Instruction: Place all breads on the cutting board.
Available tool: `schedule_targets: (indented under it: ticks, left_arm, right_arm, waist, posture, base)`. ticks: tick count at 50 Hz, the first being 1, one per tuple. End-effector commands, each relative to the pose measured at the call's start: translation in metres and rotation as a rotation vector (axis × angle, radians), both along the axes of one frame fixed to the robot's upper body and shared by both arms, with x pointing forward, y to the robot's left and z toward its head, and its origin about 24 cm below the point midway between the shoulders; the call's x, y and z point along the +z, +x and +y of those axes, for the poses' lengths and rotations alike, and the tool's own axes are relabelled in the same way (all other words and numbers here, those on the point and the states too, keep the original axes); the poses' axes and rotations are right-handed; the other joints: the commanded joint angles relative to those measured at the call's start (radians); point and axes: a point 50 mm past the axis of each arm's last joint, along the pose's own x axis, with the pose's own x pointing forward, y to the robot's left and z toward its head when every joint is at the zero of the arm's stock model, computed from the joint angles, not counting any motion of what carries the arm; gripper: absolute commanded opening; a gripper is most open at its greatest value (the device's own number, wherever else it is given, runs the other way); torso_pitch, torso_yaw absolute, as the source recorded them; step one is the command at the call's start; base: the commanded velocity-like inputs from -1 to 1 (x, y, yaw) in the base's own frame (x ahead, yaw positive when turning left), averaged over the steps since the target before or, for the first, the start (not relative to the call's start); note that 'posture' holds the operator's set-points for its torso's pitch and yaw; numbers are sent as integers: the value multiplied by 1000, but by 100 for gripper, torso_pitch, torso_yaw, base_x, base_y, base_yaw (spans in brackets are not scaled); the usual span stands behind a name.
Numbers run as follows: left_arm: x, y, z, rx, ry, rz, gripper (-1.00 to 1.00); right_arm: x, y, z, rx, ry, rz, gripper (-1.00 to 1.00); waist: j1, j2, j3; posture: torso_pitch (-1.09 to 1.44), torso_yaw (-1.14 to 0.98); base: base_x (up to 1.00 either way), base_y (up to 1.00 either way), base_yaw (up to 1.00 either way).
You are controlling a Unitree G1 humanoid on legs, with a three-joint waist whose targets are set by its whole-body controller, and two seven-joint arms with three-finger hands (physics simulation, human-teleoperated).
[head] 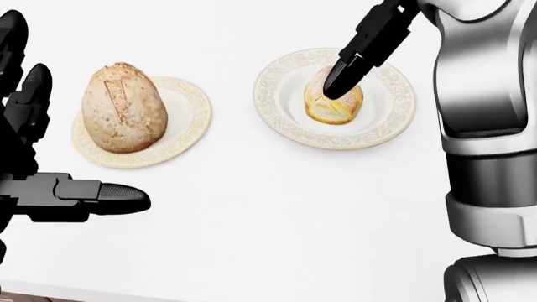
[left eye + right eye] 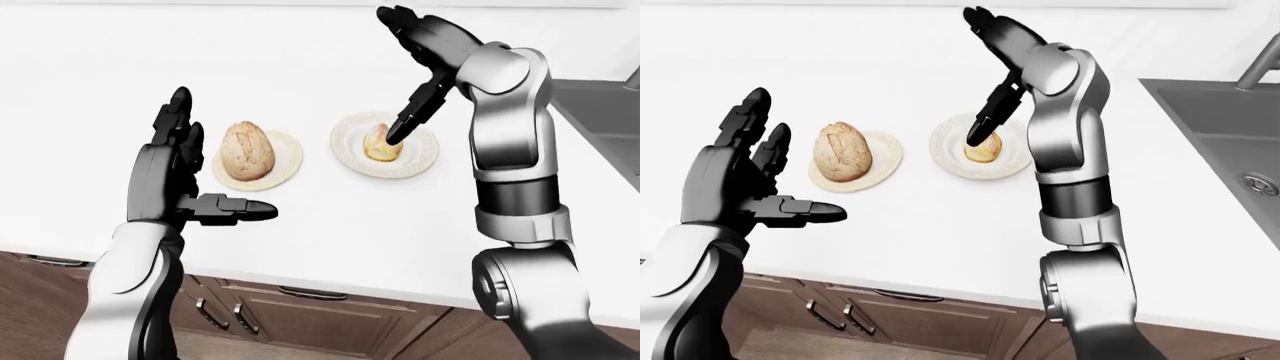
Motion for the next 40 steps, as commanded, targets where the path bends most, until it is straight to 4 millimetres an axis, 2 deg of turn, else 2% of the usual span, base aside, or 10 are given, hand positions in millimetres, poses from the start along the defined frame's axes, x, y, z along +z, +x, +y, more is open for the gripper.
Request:
schedule_targets:
  ticks: [1,2,8,14,27,40]
  left_arm:
    - [12,-3,-1,-1,13,-79,100]
    - [12,-3,-2,-2,13,-79,100]
    - [11,-3,-1,-2,13,-77,100]
    - [13,-3,-1,-1,15,-80,100]
    - [12,-3,0,1,9,-77,100]
    - [7,-3,1,3,7,-71,100]
  right_arm:
    - [17,-7,1,13,-5,-69,100]
    - [16,-7,2,17,-6,-64,93]
    - [8,-2,3,15,0,-44,81]
    - [5,-2,2,17,-6,-29,57]
    - [-19,1,4,28,-21,16,58]
    - [-33,11,2,12,-22,33,58]
  waist:
    - [0,1,-27]
    - [0,1,-27]
    - [-2,3,-28]
    - [-3,2,-28]
    - [-4,3,-25]
    - [-4,4,-28]
  posture:
    - [0,0]
    - [0,0]
    - [0,0]
    - [0,0]
    - [0,0]
    - [0,0]
  base:
    - [0,0,0]
    - [0,0,0]
    - [0,0,0]
    - [0,0,0]
    - [0,0,0]
    - [0,0,0]
